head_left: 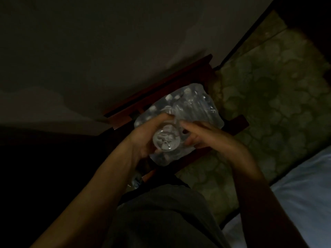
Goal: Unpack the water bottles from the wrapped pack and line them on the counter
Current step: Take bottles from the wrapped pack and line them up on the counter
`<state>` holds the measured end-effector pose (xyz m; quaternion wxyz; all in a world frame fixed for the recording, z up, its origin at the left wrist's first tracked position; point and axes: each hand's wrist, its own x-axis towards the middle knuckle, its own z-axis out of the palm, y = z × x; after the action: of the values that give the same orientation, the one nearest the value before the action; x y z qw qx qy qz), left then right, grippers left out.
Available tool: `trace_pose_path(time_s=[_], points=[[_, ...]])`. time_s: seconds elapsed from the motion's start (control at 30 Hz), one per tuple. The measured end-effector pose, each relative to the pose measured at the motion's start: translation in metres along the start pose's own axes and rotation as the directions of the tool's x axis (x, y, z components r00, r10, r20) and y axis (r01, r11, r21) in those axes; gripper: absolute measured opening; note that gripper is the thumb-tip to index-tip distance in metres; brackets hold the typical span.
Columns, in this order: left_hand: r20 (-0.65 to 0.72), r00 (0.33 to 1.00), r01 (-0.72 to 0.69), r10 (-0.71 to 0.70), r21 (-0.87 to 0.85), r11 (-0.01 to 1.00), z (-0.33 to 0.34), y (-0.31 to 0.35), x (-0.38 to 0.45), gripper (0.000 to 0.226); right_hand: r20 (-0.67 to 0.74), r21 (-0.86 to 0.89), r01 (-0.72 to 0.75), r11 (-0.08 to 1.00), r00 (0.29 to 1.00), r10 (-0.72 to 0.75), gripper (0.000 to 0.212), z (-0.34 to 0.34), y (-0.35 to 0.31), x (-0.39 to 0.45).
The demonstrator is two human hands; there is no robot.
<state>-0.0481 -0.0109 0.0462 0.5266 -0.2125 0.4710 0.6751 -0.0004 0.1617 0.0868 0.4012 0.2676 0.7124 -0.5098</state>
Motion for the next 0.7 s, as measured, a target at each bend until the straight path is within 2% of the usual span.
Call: trace_pose_path(time_s=[0.07,0.1,0.2,0.3,0.4,0.5,0.6,0.7], points=[[-0.049,0.998,-0.042,0.043,0.039,0.998,-0.015,0.000,-0.001,0.015,-0.084,0.020,-0.003,1.000,0.996,0.005,0.035,-0.002,0.013,0.026],[-0.092,0.994,-0.057,0.063,0.067,0.996,-0.021,-0.001,-0.002,0.022,-0.125,0.012,-0.009,1.000,0.992,0.010,0.031,-0.001,0.020,0.040],[-0.225,0.970,-0.063,0.087,0.112,0.992,-0.034,-0.007,-0.008,0.045,-0.189,-0.027,-0.045,0.999,0.981,0.039,0.030,0.008,0.037,0.078],[-0.373,0.917,-0.071,0.144,0.202,0.977,-0.039,-0.017,-0.015,0.043,-0.175,-0.143,-0.064,0.988,0.984,0.039,0.032,0.023,0.052,0.118],[-0.438,0.888,-0.063,0.140,0.185,0.981,-0.042,-0.032,-0.018,0.052,-0.149,-0.248,-0.071,0.966,0.988,0.034,0.028,0.041,0.063,0.147],[-0.482,0.866,-0.050,0.135,0.184,0.982,-0.043,-0.039,-0.021,0.046,-0.180,-0.346,-0.083,0.935,0.984,0.020,0.032,0.057,0.073,0.171],[-0.509,0.852,-0.046,0.126,0.167,0.985,-0.044,-0.045,-0.023,0.037,-0.203,-0.337,-0.128,0.933,0.977,0.061,0.037,0.063,0.082,0.190],[-0.532,0.840,-0.035,0.110,0.150,0.988,-0.047,-0.049,-0.023,0.031,-0.130,-0.263,-0.144,0.954,0.985,0.113,0.060,0.069,0.087,0.187]])
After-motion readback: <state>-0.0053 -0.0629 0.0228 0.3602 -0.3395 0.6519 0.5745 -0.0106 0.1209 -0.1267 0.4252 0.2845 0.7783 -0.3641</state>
